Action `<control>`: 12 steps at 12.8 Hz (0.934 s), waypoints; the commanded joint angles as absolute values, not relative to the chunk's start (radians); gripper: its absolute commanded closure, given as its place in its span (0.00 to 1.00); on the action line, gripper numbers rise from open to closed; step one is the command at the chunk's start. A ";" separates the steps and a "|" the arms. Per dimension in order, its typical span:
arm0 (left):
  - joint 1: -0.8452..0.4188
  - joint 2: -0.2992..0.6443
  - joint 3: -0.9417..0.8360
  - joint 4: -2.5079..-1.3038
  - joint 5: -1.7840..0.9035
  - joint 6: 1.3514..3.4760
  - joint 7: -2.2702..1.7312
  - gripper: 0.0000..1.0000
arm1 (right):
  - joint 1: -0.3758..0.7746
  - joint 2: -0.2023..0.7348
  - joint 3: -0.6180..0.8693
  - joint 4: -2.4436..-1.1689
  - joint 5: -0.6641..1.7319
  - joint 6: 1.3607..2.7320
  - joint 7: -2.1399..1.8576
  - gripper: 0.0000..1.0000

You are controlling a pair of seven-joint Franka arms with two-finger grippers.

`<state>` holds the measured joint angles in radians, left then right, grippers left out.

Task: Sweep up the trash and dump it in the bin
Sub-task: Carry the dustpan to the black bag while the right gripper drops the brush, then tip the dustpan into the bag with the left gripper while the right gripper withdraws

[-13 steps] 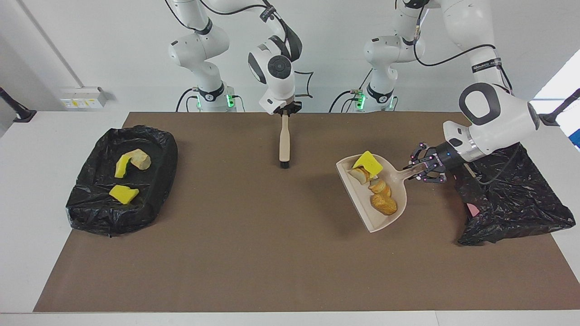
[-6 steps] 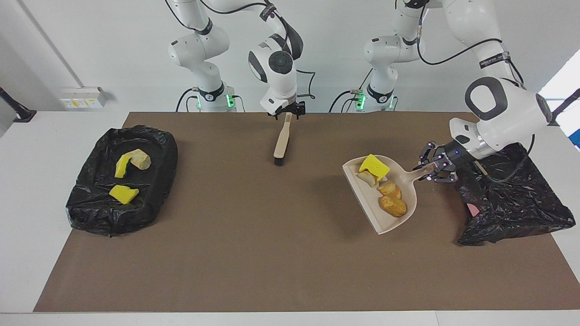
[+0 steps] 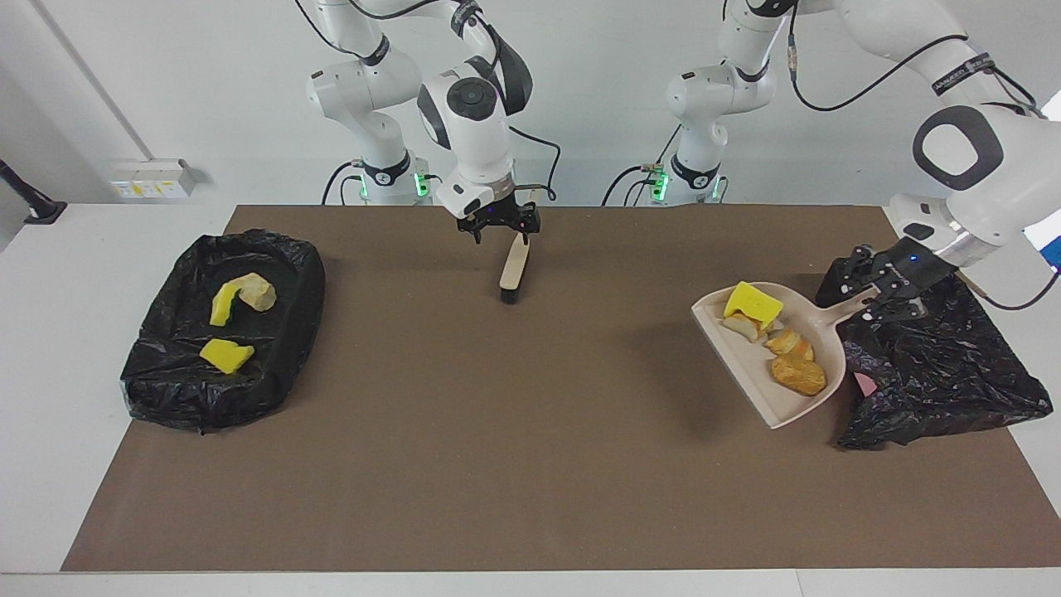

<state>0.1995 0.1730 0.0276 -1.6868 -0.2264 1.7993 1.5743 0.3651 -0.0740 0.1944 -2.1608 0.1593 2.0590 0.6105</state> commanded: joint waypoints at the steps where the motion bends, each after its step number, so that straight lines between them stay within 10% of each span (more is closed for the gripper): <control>1: 0.291 0.231 0.017 -1.573 -0.123 1.735 1.737 1.00 | 0.316 -0.072 0.198 -2.119 0.079 2.037 0.592 0.00; 12: 0.442 0.313 0.017 -1.362 0.359 1.925 2.025 1.00 | -0.025 -0.101 0.068 -1.749 -0.037 1.708 0.146 0.00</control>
<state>0.4617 0.2952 0.0157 -1.3892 0.2393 1.8679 2.0543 -0.0189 -0.1076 0.1138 -1.8035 -0.0208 1.7668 0.2434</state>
